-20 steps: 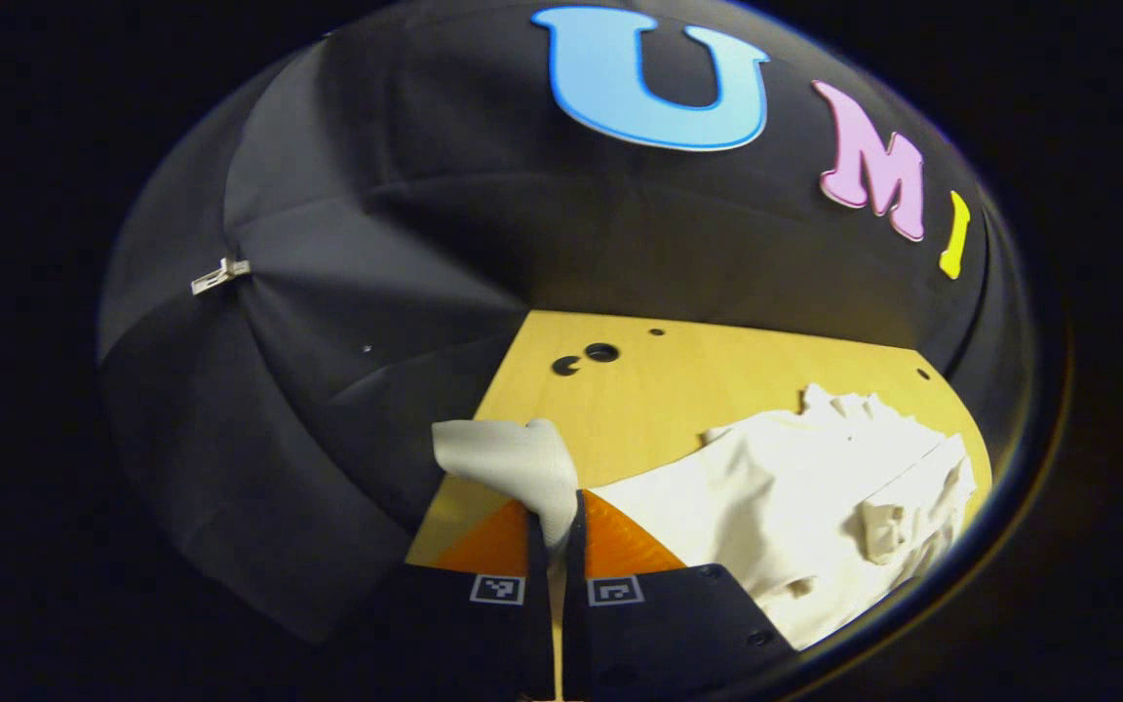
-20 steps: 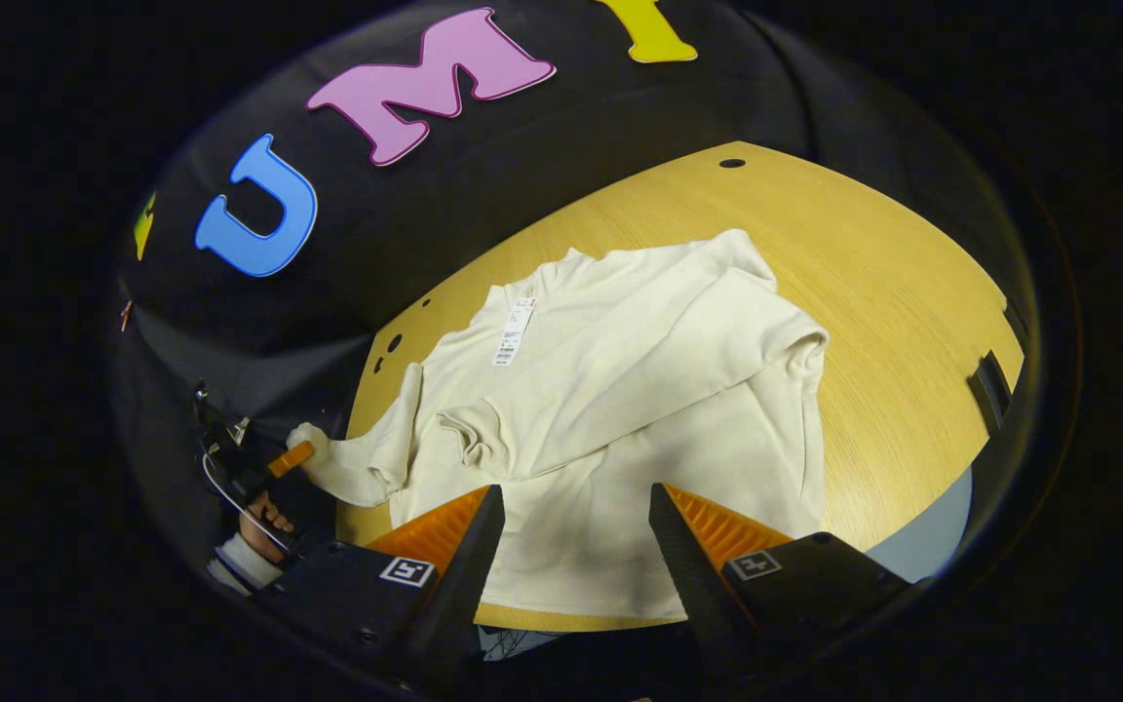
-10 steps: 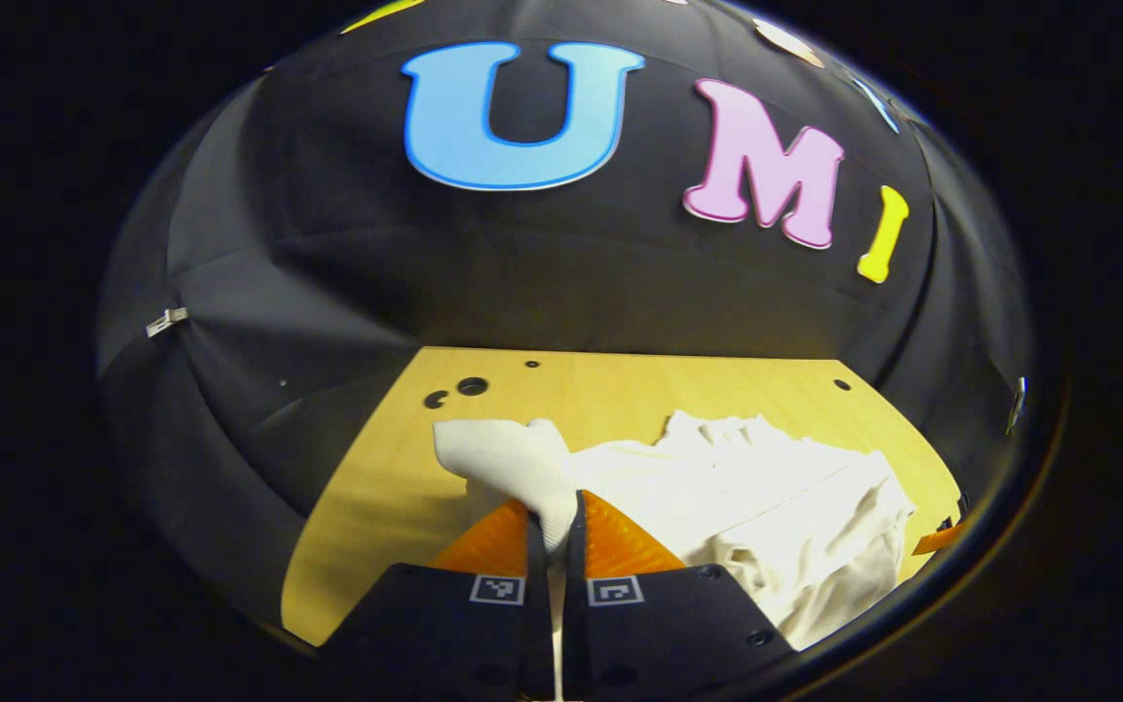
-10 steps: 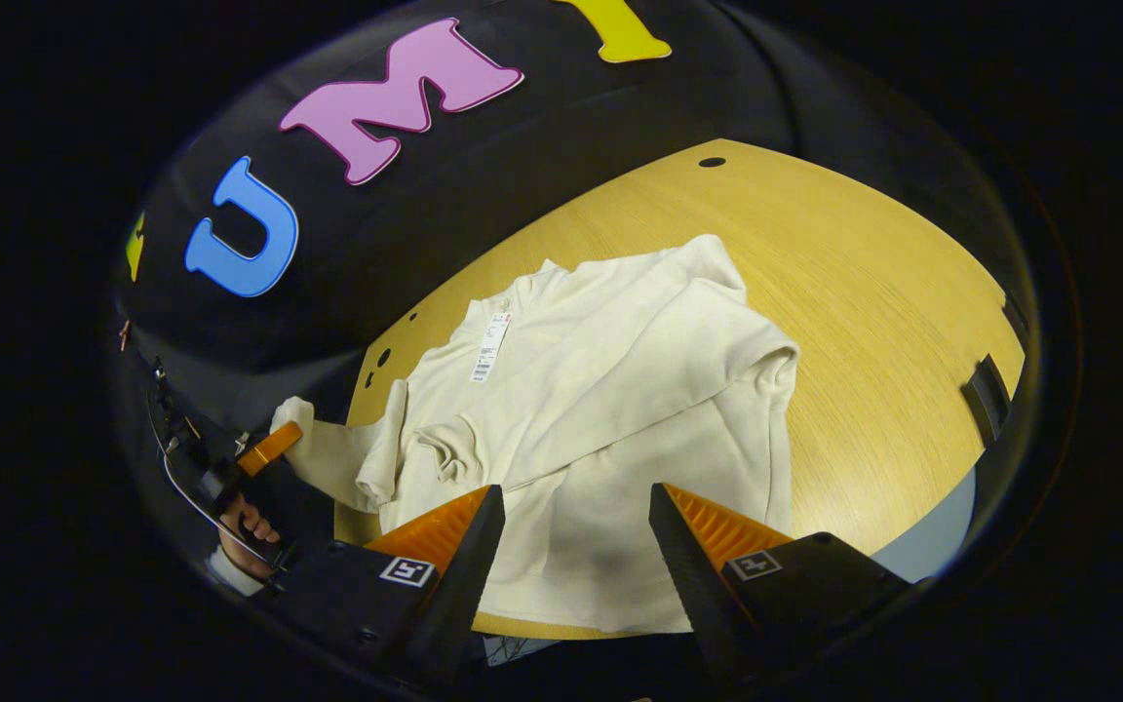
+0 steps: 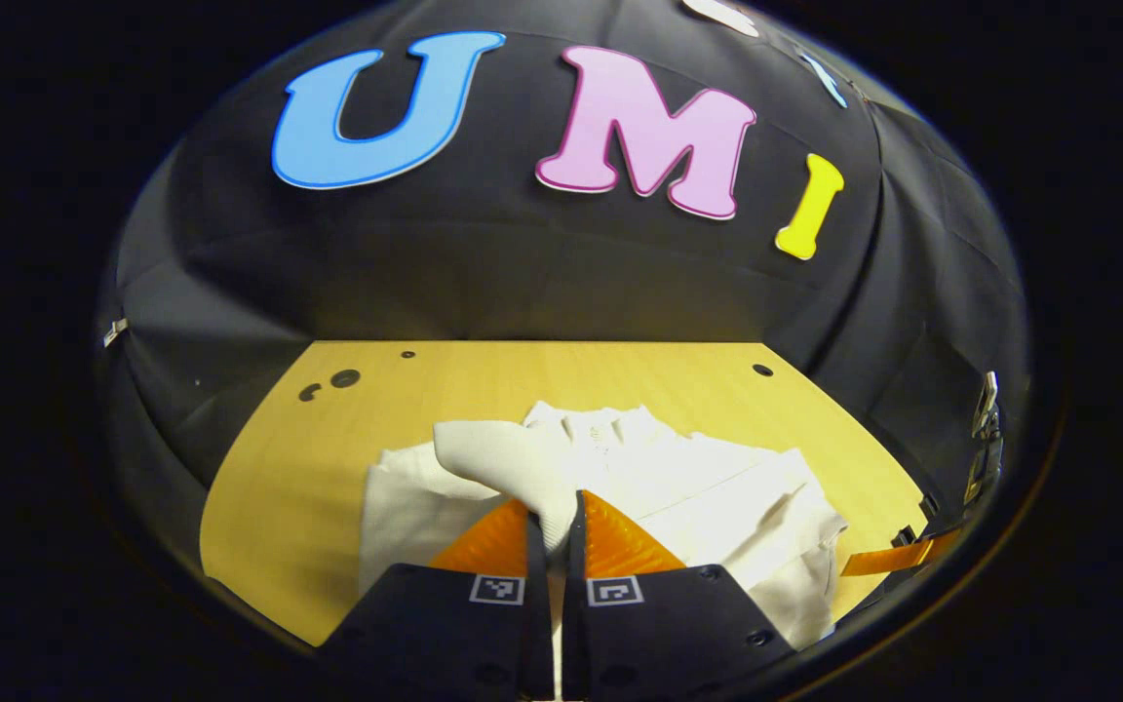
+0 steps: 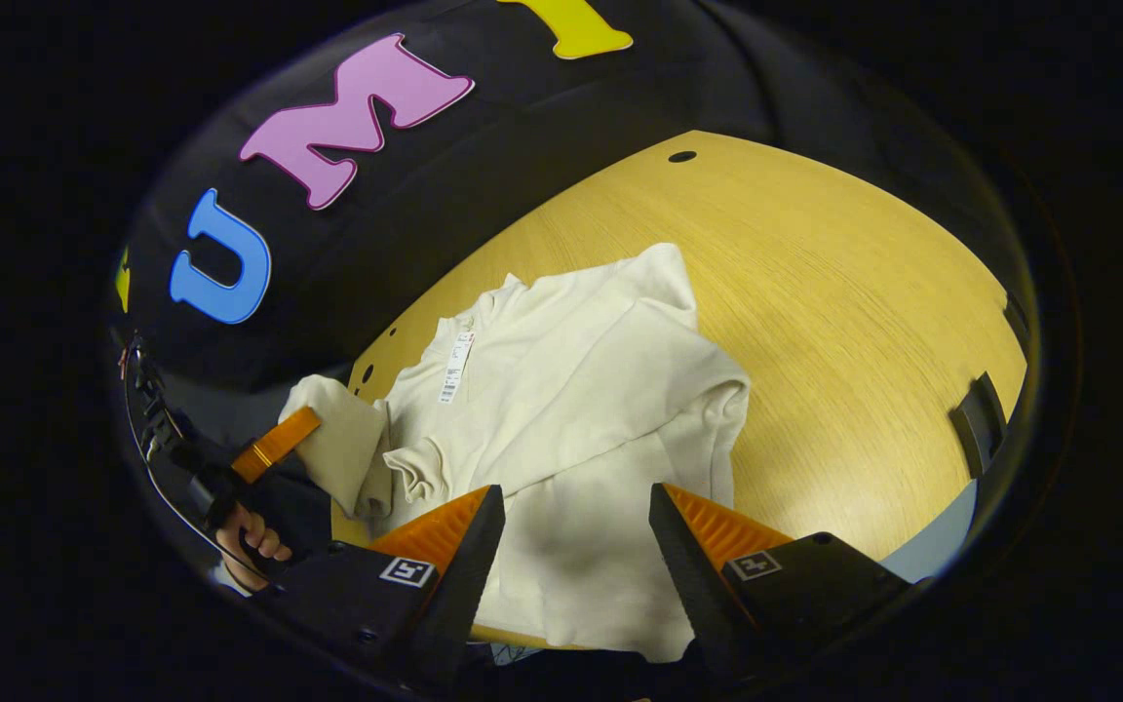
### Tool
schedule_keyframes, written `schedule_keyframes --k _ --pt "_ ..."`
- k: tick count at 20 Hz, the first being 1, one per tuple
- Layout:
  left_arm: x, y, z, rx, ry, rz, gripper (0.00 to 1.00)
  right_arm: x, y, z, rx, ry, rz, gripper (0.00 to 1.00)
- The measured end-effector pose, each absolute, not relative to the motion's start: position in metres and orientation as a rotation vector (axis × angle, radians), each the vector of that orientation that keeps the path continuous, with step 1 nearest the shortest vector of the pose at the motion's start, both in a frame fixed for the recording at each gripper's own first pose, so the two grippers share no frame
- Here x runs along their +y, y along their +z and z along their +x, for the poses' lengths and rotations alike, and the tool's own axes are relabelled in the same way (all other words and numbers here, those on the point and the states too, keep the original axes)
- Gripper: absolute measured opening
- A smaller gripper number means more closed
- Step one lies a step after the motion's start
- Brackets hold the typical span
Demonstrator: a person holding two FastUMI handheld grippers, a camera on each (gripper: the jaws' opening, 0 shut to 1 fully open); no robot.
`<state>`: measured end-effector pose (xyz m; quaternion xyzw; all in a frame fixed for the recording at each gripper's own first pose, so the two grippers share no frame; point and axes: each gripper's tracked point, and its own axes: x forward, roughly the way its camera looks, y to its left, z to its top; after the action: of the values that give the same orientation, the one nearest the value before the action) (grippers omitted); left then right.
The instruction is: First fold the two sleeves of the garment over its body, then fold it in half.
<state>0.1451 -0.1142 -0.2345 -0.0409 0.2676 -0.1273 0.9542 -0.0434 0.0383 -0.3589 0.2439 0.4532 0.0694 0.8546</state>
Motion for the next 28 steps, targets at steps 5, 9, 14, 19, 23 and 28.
schedule_keyframes --k 5,9,14,19,23,28 --pt "-0.169 -0.263 0.15 0.576 -0.291 0.016 0.09 0.02 -0.364 -0.036 0.984 0.186 0.481 0.93" --pt "-0.196 -0.281 0.153 0.591 -0.284 0.089 0.09 0.007 -0.37 -0.029 1.006 0.196 0.487 0.93" --pt "-0.238 -0.294 0.144 0.619 -0.371 0.088 0.27 -0.008 -0.372 -0.022 1.009 0.198 0.498 0.93" --pt "-0.256 -0.297 0.136 0.626 -0.398 0.099 0.52 -0.014 -0.374 -0.022 1.016 0.195 0.509 0.93" --pt "-0.26 -0.288 0.119 0.607 -0.427 0.116 0.76 -0.011 -0.375 -0.028 1.021 0.204 0.499 0.93" --pt "-0.246 -0.289 0.069 0.635 -0.514 0.087 0.8 0.003 -0.38 -0.051 1.037 0.227 0.448 0.93"
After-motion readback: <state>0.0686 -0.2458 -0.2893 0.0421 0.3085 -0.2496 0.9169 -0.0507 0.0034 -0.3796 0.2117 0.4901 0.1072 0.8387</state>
